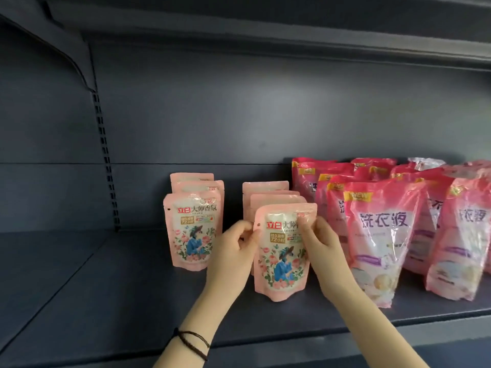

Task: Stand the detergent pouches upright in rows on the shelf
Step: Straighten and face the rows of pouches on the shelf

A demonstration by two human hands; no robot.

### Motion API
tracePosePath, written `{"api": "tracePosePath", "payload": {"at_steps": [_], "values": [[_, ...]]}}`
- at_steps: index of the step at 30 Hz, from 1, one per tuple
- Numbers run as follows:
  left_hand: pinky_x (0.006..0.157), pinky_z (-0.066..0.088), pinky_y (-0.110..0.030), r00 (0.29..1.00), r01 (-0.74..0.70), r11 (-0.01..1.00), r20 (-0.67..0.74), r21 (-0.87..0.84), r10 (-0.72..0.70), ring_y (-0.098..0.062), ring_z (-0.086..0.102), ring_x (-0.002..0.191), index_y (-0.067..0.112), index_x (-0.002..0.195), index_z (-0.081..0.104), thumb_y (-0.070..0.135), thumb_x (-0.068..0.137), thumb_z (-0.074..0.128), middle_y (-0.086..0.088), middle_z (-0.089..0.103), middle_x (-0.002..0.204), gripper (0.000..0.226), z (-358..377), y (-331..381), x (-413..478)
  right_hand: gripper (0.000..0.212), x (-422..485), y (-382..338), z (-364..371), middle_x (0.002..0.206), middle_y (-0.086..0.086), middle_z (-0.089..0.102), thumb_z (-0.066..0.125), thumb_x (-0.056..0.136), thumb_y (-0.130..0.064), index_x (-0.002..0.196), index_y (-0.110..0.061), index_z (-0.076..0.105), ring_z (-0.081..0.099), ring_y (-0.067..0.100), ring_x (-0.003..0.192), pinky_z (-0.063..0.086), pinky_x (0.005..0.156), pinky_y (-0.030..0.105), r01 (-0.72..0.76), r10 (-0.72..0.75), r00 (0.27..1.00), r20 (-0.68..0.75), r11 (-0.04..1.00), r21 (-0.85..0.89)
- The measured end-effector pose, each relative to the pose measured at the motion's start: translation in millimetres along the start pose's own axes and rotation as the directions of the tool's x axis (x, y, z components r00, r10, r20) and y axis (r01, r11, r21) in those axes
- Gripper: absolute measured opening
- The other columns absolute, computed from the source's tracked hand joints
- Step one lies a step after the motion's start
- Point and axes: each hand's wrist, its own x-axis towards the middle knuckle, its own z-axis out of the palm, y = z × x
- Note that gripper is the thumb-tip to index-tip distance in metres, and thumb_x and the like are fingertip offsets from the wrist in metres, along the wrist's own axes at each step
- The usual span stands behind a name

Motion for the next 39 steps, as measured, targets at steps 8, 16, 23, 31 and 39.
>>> {"api": "tracePosePath", "payload": {"at_steps": [8, 16, 23, 31, 39], "values": [[0.064, 0.049, -0.017, 0.988, 0.045, 0.852, 0.103, 0.521, -0.115, 0.002, 0.057, 0.079, 0.037, 0.101, 0.053, 0.052, 0.090, 0.051, 0.020, 0.058, 0.096, 0.018, 10.2, -13.8, -48.3, 0.021, -26.9, 41.1, -33.5, 0.088, -0.021, 0.063, 0.071, 0.083, -0.027, 0.089, -0.030, 0.050, 0.061, -0.015, 0.078, 0.045, 0.058, 0.004, 0.080, 0.033, 0.978, 0.204, 0.850, -0.521], [0.066, 0.050, -0.024, 0.994, 0.052, 0.782, 0.047, 0.621, -0.103, -0.004, 0.057, 0.085, 0.030, 0.105, 0.052, 0.049, 0.094, 0.046, 0.015, 0.058, 0.101, 0.022, 17.1, -10.3, -48.8, 0.024, -21.2, 38.2, -32.7, 0.088, -0.022, 0.057, 0.069, 0.085, -0.024, 0.087, -0.029, 0.046, 0.053, -0.010, 0.077, 0.040, 0.059, 0.000, 0.179, -0.008, 0.961, 0.275, 0.778, -0.602], [0.054, 0.036, -0.024, 0.967, -0.232, 0.502, 0.252, 0.833, 0.028, -0.008, 0.060, 0.077, 0.029, 0.099, 0.056, 0.057, 0.095, 0.033, 0.011, 0.063, 0.090, 0.036, -14.3, -5.7, -45.2, 0.033, -15.9, 22.8, -50.1, 0.074, -0.005, 0.057, 0.050, 0.094, -0.042, 0.074, -0.016, 0.052, 0.052, 0.006, 0.062, 0.038, 0.051, 0.019, 0.405, 0.040, 0.899, 0.437, 0.304, -0.862], [0.050, 0.034, -0.024, 0.902, -0.432, 0.227, 0.412, 0.873, 0.131, -0.011, 0.059, 0.083, 0.025, 0.104, 0.058, 0.059, 0.092, 0.032, 0.008, 0.066, 0.096, 0.045, -106.3, 8.2, -26.8, 0.031, -14.4, -39.4, -26.0, 0.106, -0.009, 0.064, 0.051, 0.090, -0.050, 0.110, -0.026, 0.058, 0.063, 0.011, 0.087, 0.053, 0.071, 0.023, 0.603, 0.156, 0.777, 0.609, 0.089, -0.792], [0.062, 0.038, -0.029, 0.843, -0.526, 0.122, 0.497, 0.841, 0.208, -0.015, 0.053, 0.079, 0.027, 0.111, 0.057, 0.059, 0.092, 0.030, 0.008, 0.055, 0.075, 0.046, -170.1, 2.7, -6.1, 0.033, -12.2, -83.9, 67.1, 0.103, -0.003, 0.061, 0.050, 0.090, -0.050, 0.109, -0.024, 0.056, 0.052, 0.016, 0.077, 0.040, 0.057, 0.027, 0.701, -0.028, 0.702, 0.712, -0.153, -0.697]]}}
